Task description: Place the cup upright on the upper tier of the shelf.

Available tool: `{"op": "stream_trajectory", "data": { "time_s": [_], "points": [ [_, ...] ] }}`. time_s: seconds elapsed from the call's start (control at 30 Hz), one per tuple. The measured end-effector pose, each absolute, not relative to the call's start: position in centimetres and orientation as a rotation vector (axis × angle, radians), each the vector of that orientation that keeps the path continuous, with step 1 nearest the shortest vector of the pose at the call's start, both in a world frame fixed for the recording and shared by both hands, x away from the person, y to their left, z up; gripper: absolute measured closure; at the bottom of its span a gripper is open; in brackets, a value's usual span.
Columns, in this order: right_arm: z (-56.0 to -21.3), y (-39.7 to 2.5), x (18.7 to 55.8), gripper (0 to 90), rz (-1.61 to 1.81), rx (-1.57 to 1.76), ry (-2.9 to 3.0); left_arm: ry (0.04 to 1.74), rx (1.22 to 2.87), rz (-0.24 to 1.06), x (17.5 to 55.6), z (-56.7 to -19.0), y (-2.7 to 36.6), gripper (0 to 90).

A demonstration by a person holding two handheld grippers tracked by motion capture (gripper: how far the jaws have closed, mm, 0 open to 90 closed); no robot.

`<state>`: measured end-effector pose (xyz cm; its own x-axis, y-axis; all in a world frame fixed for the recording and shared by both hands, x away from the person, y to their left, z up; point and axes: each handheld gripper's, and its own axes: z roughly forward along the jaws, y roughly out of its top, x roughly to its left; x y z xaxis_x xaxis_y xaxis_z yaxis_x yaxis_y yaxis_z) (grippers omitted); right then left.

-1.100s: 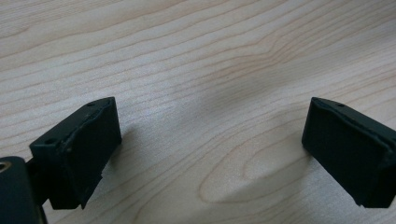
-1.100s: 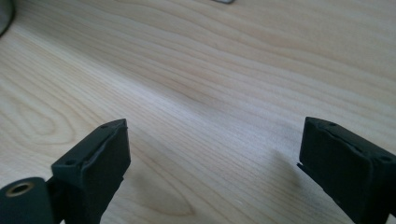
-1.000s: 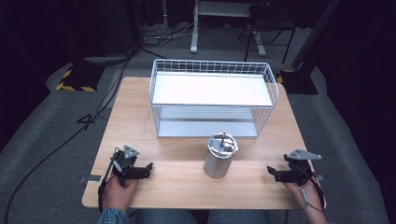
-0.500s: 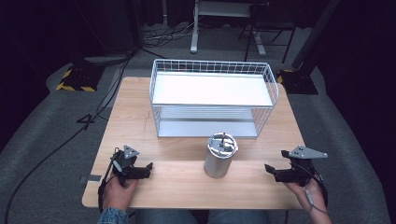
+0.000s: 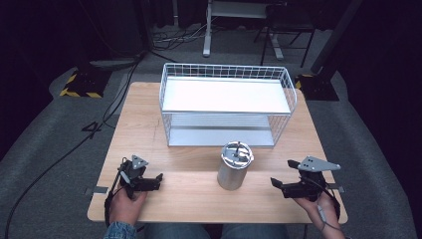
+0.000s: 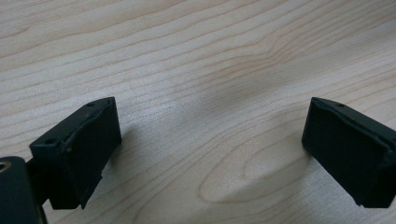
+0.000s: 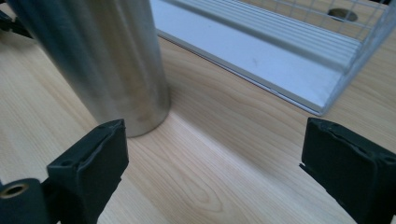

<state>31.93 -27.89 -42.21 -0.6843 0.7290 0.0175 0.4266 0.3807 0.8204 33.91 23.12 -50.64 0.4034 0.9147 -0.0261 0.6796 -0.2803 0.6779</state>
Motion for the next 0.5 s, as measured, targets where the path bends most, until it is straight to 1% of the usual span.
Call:
{"op": "stream_trajectory", "data": {
  "time_s": [0.5],
  "points": [
    [-41.5,-24.3,32.1,7.7,1.299,0.871,2.366,1.353,2.052,0.498,33.9,-50.6,23.1,5.1]
  ]
}}
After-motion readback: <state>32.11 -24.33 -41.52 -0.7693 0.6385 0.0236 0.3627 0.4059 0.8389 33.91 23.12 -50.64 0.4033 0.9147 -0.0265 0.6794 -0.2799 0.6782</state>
